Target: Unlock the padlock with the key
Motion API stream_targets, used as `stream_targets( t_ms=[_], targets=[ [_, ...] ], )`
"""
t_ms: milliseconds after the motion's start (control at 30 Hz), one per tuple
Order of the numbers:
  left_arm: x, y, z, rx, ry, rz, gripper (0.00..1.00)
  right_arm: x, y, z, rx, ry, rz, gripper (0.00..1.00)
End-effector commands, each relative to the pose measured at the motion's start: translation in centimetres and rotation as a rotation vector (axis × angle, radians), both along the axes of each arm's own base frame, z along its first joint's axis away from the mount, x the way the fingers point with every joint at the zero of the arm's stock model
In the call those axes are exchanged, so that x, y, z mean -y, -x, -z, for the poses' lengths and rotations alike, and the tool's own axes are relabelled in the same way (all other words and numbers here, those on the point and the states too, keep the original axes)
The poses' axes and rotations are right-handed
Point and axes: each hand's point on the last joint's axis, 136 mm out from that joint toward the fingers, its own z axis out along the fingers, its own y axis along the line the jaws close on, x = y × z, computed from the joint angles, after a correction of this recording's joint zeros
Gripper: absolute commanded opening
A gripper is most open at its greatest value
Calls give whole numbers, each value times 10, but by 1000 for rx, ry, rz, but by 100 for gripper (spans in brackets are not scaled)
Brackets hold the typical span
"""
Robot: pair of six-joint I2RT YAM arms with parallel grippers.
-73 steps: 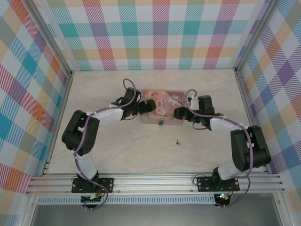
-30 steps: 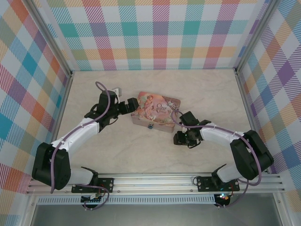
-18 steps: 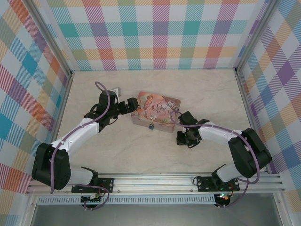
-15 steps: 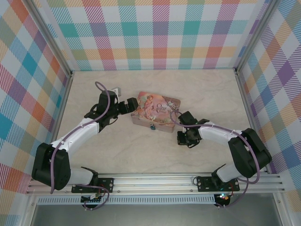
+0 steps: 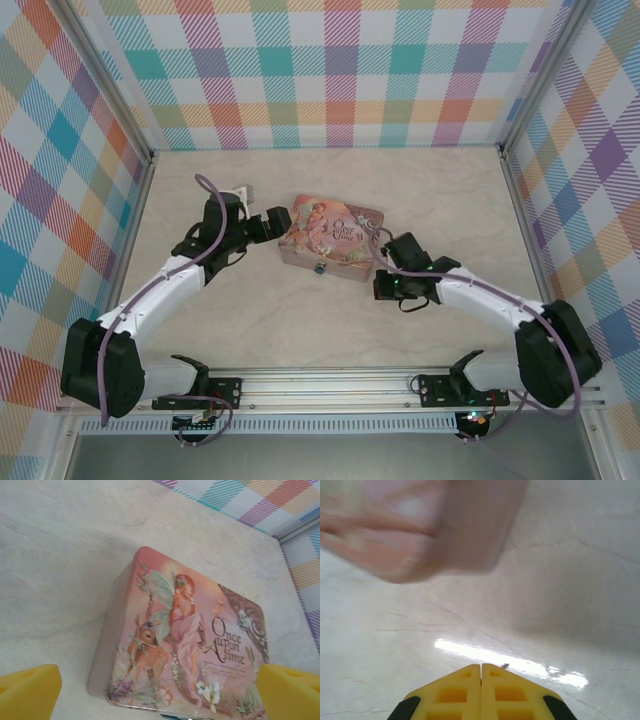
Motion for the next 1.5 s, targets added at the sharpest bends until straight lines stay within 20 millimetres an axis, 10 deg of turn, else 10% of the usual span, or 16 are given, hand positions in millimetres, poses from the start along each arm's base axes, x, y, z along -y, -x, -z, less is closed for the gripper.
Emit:
stream_targets(
  t_ms=[0, 300, 567, 933, 1467],
  targets=[
    [13, 6, -27, 36, 91, 59, 100, -15, -4, -30, 62, -126, 12, 0],
    [91, 35, -71, 98, 344, 308, 94, -39, -37, -128, 288, -448, 115, 0],
    [112, 28, -49, -137, 602, 103, 90, -51, -60, -192, 475, -588, 120, 0],
    [106, 27, -2, -560, 1026, -289, 72, -74, -81, -188, 481, -607, 70, 0],
    [139, 37, 11, -811, 1264, -419, 61, -113, -87, -167, 428, -645, 19, 0]
  ],
)
